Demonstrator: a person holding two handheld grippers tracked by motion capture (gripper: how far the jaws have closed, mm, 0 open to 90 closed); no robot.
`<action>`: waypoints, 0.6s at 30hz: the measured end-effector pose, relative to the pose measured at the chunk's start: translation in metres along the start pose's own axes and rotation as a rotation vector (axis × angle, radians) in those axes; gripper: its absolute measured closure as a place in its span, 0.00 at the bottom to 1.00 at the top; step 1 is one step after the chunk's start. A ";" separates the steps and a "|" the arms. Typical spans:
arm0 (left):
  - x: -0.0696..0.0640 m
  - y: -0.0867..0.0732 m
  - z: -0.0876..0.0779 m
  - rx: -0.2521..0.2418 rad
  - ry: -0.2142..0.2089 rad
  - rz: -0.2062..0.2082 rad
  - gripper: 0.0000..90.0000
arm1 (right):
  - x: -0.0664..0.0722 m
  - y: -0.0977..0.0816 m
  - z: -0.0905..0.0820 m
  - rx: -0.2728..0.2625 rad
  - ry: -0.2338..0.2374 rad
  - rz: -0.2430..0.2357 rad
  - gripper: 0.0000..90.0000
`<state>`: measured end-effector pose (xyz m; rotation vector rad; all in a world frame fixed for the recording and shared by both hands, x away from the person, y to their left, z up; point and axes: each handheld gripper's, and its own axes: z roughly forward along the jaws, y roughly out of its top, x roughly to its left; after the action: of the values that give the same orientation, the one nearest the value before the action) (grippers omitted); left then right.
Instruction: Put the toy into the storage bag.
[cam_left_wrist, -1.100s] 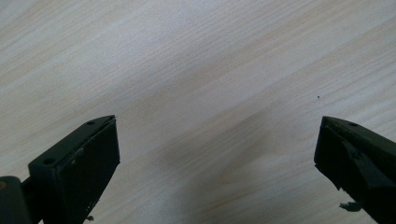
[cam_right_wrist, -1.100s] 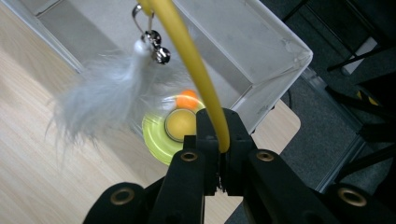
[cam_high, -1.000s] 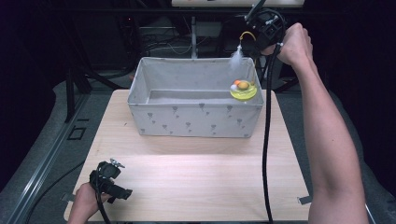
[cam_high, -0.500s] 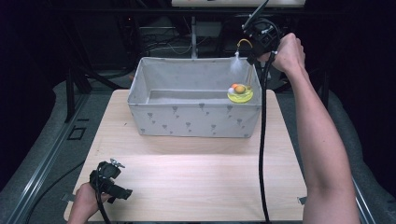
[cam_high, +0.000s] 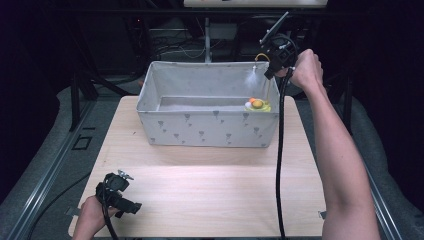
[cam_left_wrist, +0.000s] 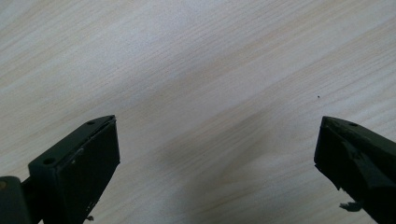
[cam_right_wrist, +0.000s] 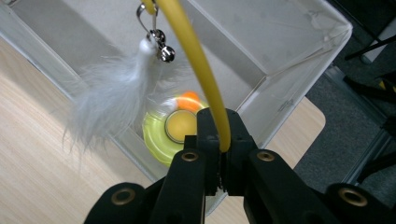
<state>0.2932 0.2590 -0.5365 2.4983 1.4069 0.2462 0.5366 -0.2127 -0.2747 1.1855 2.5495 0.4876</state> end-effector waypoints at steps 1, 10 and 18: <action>0.000 0.000 0.000 0.000 0.000 0.000 0.00 | -0.001 -0.001 0.003 0.009 0.004 -0.003 0.98; 0.000 0.000 0.000 0.001 0.000 -0.001 0.00 | -0.002 -0.013 0.028 0.054 0.025 0.002 0.98; -0.001 0.001 0.000 0.002 0.002 0.003 0.00 | -0.002 -0.022 0.044 0.069 0.057 0.014 0.98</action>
<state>0.2932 0.2580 -0.5362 2.5023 1.4054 0.2481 0.5401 -0.2195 -0.3232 1.2306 2.6279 0.4456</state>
